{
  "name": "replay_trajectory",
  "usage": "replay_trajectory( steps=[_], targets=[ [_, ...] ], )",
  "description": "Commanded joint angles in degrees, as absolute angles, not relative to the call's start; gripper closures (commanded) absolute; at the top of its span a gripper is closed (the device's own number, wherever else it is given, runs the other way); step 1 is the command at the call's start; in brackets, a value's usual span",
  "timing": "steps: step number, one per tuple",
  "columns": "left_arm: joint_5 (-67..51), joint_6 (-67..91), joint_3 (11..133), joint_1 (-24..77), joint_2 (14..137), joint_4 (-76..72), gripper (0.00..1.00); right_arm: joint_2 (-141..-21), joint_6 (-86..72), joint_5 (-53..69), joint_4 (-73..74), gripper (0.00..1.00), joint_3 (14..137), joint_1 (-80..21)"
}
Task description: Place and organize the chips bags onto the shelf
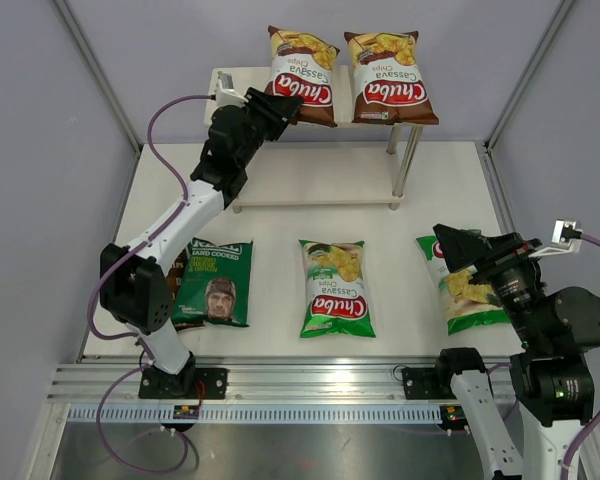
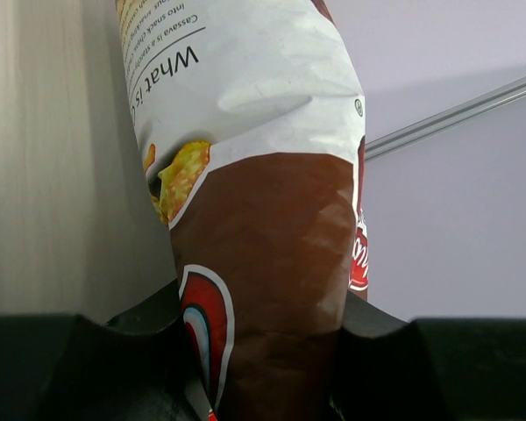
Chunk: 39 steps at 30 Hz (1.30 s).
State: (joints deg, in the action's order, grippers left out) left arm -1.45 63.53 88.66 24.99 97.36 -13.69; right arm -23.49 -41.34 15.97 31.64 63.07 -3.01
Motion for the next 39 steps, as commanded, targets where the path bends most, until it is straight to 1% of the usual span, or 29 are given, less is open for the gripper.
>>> replay_trajectory(
  steps=[1,3,10,12,16,22,24,25,28,29,30,33,34,35,36,38,39],
  targets=[
    [-0.9,63.5,92.6,26.5,99.5,-14.1,1.00,-22.4,-41.2,15.2,31.1,0.00,63.7,-3.2],
    [2.3,63.0,92.8,27.9,99.7,-13.4,1.00,-22.4,-41.2,15.1,31.2,0.01,64.0,-3.3],
    [6.3,63.8,90.6,28.9,99.6,-15.6,0.99,-21.5,-41.1,14.7,32.1,0.01,64.4,-3.3],
    [6.1,63.8,91.0,28.9,100.3,-15.7,0.96,-21.4,-41.2,14.7,32.2,0.00,64.4,-3.3],
    [5.8,63.3,93.2,28.9,101.7,-14.2,0.96,-21.0,-41.3,14.4,32.0,0.00,64.2,-3.3],
    [6.7,63.5,93.4,29.0,102.6,-14.9,0.95,-20.9,-41.5,14.3,31.6,0.01,63.6,-3.3],
    [6.1,63.4,94.0,29.0,103.2,-14.9,0.87,-21.0,-41.4,14.3,31.6,0.00,63.5,-3.3],
    [5.7,63.3,94.6,29.0,103.4,-14.8,0.86,-21.0,-41.4,14.2,31.6,0.01,63.5,-3.3],
    [5.9,62.3,94.4,29.0,103.3,-14.1,0.75,-21.0,-41.3,14.2,31.7,0.01,63.6,-3.3],
    [6.0,62.1,94.2,29.0,102.9,-14.0,0.64,-20.9,-41.3,14.2,31.8,0.01,63.6,-3.3],
    [6.2,61.8,94.3,29.0,102.7,-13.8,0.60,-21.0,-41.3,14.2,31.8,0.01,63.6,-3.3],
    [6.7,60.4,94.9,28.9,102.5,-12.0,0.55,-21.0,-41.3,14.2,31.9,0.01,63.6,-3.3],
    [6.8,60.2,94.9,28.9,102.3,-11.3,0.53,-20.9,-41.3,14.3,32.0,0.00,63.6,-3.3],
    [6.8,60.1,94.9,28.9,102.1,-11.2,0.47,-20.8,-41.4,14.3,31.9,0.01,63.5,-3.3],
    [6.9,60.0,94.7,28.9,101.9,-11.0,0.35,-20.9,-41.5,14.3,32.0,0.01,63.5,-3.2],
    [6.9,59.8,94.3,28.9,101.3,-10.4,0.31,-20.8,-41.7,14.3,31.9,0.01,63.5,-3.3],
    [7.5,59.6,93.4,28.9,100.5,-10.2,0.27,-20.8,-41.7,14.3,31.7,0.00,63.5,-3.3]
  ],
)
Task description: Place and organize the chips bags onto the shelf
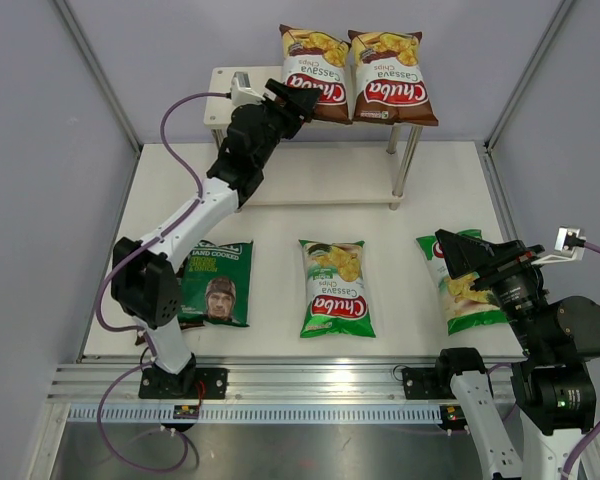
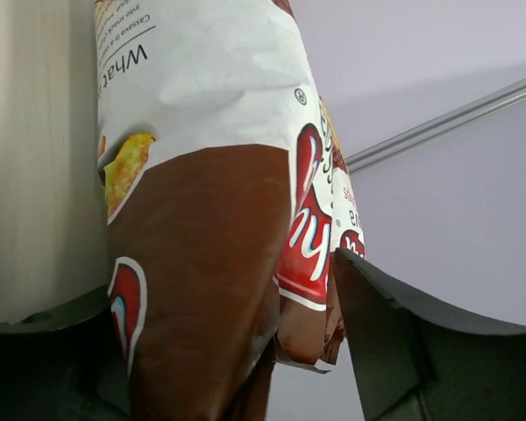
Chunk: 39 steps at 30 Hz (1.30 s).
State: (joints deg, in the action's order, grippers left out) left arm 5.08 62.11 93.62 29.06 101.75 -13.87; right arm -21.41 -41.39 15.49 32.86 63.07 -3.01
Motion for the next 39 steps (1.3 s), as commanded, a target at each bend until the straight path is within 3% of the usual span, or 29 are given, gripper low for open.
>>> replay_trajectory(
  steps=[1,5,6,19,22,23,24,28,31,39],
  targets=[
    [7.9,59.5,92.9,28.9,99.8,-10.1,0.25,-20.8,-41.8,14.4,31.7,0.00,63.6,-3.3],
    [10.5,58.4,90.0,28.9,97.1,-9.9,0.13,-20.9,-41.8,14.4,32.0,0.00,63.9,-3.3],
    [11.7,58.1,89.4,28.9,96.2,-9.1,0.01,-20.9,-41.8,14.5,32.0,0.01,63.9,-3.3],
    [11.2,55.6,87.4,27.1,91.2,-4.3,0.01,-21.8,-42.8,15.6,31.3,0.00,63.4,-3.2],
    [10.6,55.2,86.7,27.1,90.3,-4.6,0.19,-22.0,-43.2,15.7,30.8,0.01,63.0,-3.2],
    [10.0,55.0,86.7,27.1,90.1,-4.6,0.29,-22.0,-43.4,15.7,30.8,0.01,62.9,-3.3],
    [9.8,55.2,86.7,27.1,90.1,-4.5,0.46,-22.1,-43.5,15.9,30.5,0.01,62.8,-3.3],
    [9.3,55.0,87.9,27.0,90.7,-3.8,0.66,-22.0,-44.1,16.2,30.1,0.01,62.4,-3.3],
    [8.5,54.8,90.6,26.7,92.6,-2.6,0.72,-22.0,-44.1,16.1,30.1,0.01,62.2,-3.3],
    [4.8,54.7,98.2,25.8,98.5,-0.2,0.73,-22.0,-43.9,15.8,30.1,0.01,62.1,-3.3]
  ],
)
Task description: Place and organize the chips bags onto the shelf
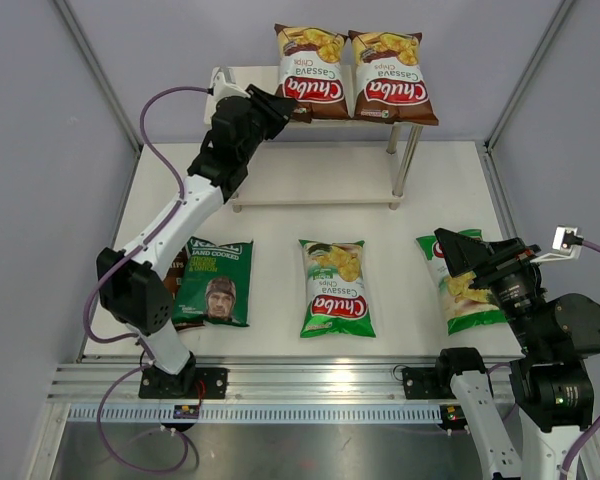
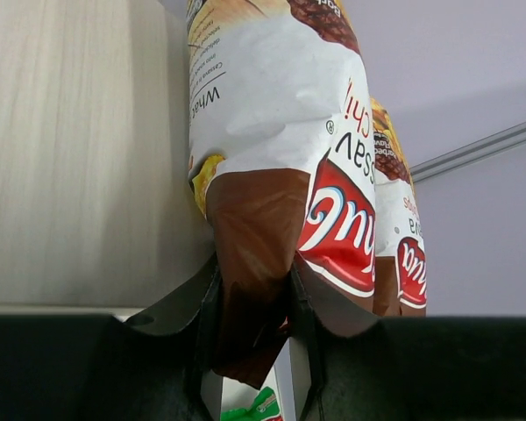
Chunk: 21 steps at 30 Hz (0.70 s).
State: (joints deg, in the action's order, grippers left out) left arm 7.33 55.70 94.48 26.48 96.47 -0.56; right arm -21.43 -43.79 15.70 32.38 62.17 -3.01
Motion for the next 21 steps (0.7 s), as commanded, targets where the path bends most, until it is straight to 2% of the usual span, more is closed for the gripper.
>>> replay_trajectory(
  steps=[1,5,8,9,11,12,15,16,17,21],
  targets=[
    [4.7,55.0,99.0,25.8,99.0,1.1,0.73,-21.9,-43.7,15.8,30.1,0.01,62.1,-3.3],
    [4.0,54.8,99.8,25.6,99.8,1.1,0.68,-21.8,-43.8,15.7,30.2,0.01,62.0,-3.2],
    [3.5,54.9,99.1,25.1,99.4,1.3,0.58,-21.8,-43.4,15.6,30.3,0.00,62.0,-3.3],
    [3.6,54.8,98.3,24.8,99.1,1.2,0.50,-21.7,-43.3,15.6,30.3,0.01,62.0,-3.2],
    [4.3,54.7,97.0,24.5,97.4,1.4,0.43,-21.7,-43.4,15.6,30.4,0.01,62.0,-3.2],
    [4.6,54.3,95.7,24.3,96.8,1.4,0.34,-21.7,-43.3,15.7,30.4,0.01,62.0,-3.3],
    [6.1,53.1,94.7,23.9,94.6,2.8,0.18,-22.5,-43.0,16.9,30.3,0.01,61.8,-3.3],
    [6.7,52.8,94.2,23.7,93.3,3.7,0.06,-22.8,-42.8,17.2,30.5,0.01,61.8,-3.3],
    [7.4,52.5,93.6,23.6,92.6,4.4,0.01,-23.4,-42.8,18.2,30.5,0.01,61.7,-3.3],
    [9.3,50.2,89.9,21.6,87.1,5.2,0.01,-24.9,-40.3,21.8,30.1,0.00,61.3,-3.3]
  ],
)
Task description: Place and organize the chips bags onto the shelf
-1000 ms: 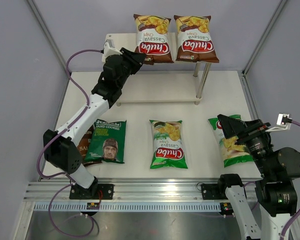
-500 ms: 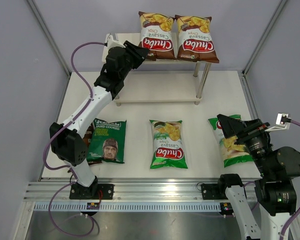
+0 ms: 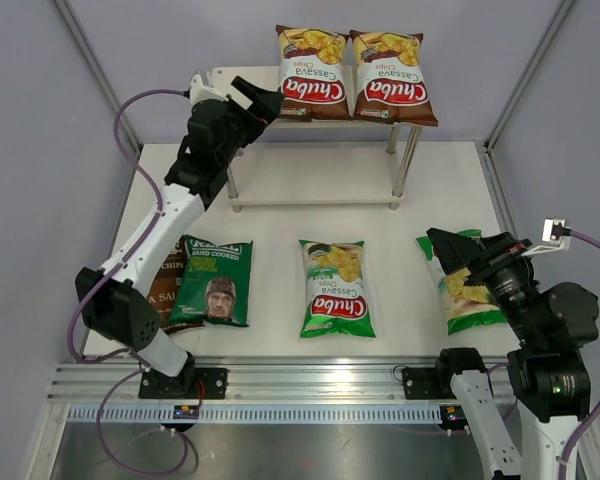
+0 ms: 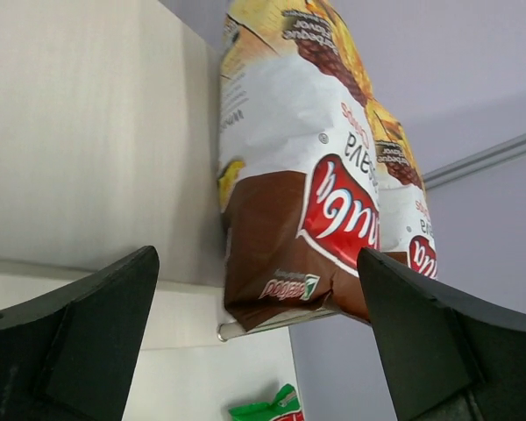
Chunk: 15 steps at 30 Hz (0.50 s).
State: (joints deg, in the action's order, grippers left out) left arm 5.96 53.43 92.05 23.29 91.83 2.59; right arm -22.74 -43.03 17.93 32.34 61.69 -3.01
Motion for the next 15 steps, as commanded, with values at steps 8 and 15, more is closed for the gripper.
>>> replay_trajectory(
  steps=[8,15],
  targets=[
    [17.5,42.7,82.2,18.3,73.0,13.9,0.01,-28.8,-35.9,31.2,27.4,0.01,59.4,-3.3],
    [24.0,36.5,73.7,12.9,56.8,25.9,0.01,-32.5,-38.8,40.2,20.4,0.01,53.2,-3.3]
  ],
)
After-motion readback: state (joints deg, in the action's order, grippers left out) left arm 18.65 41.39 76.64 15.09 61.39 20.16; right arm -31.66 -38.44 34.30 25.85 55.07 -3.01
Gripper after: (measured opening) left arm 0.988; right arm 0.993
